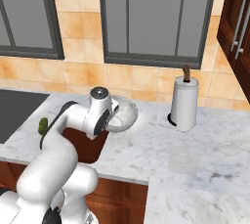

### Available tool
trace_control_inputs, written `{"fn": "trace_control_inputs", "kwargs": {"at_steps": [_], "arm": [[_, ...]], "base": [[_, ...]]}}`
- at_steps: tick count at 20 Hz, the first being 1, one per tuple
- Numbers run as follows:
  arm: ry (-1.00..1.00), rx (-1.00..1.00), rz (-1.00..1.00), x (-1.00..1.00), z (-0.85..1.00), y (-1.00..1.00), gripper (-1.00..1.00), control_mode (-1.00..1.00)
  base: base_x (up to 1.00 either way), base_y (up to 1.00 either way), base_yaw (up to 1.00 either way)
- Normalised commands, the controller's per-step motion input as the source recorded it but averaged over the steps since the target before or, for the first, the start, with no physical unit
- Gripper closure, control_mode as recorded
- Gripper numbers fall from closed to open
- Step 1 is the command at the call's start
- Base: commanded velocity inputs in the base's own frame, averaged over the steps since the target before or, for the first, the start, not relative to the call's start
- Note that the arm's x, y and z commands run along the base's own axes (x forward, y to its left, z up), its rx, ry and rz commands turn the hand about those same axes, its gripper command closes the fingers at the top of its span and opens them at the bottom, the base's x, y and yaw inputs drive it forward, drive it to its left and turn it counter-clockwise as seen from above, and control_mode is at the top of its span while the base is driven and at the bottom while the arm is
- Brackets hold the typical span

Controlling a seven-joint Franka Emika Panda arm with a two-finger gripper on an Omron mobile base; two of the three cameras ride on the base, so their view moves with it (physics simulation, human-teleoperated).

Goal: Place the two vegetables and bowl onto the tray for setting up a vegetable dip station.

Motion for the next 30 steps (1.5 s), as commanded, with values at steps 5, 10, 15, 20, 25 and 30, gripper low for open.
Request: {"fn": "trace_control_inputs", "kwargs": {"at_steps": [5, 10, 15, 20, 25, 30], "arm": [[0.09, -0.01, 0.11, 0.52, 0.0, 0.47, 1.0, -1.0], [0.14, -0.09, 0.03, 0.32, -0.17, 0.5, 1.0, -1.0], [0.06, -0.09, 0.01, 0.4, -0.24, 0.39, 1.0, -1.0], [0.02, -0.07, 0.0, 0.36, -0.16, 0.34, 1.0, -1.0], [0.03, -0.06, 0.01, 0.17, -0.3, 0.28, 1.0, -1.0], [0.0, -0.01, 0.01, 0.0, -0.16, 0.06, 1.0, -1.0]], "base": [[0.0, 0.0, 0.0], [0.0, 0.0, 0.0], [0.0, 0.0, 0.0], [0.0, 0.0, 0.0], [0.0, 0.0, 0.0], [0.0, 0.0, 0.0]]}}
